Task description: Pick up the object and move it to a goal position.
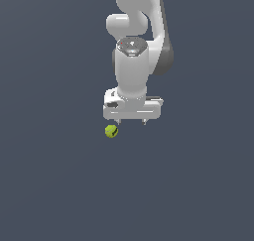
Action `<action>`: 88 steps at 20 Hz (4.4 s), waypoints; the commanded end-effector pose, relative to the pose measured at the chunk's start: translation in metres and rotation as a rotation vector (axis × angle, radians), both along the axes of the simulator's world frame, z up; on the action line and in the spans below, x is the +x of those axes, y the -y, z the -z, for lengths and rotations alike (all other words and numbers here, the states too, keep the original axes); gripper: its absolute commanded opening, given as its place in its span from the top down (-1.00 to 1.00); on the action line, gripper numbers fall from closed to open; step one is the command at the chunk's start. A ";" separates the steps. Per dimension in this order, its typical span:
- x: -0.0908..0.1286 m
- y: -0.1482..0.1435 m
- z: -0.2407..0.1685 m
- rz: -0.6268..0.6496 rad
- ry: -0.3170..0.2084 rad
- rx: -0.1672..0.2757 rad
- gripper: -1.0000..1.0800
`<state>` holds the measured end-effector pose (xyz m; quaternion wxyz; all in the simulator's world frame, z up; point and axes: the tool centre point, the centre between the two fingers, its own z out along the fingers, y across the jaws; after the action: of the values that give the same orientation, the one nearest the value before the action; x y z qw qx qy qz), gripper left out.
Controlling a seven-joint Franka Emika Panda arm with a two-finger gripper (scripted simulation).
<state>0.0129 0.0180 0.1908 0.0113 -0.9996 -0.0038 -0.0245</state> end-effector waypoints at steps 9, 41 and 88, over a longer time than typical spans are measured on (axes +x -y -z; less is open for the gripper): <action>-0.007 0.020 0.019 -0.080 -0.007 -0.011 -0.92; -0.054 0.098 0.100 -0.441 -0.043 -0.033 -0.92; -0.054 0.028 0.043 -0.444 -0.043 -0.035 1.00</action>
<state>-0.0416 -0.0202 0.1321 -0.0004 -0.9746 -0.2240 0.0010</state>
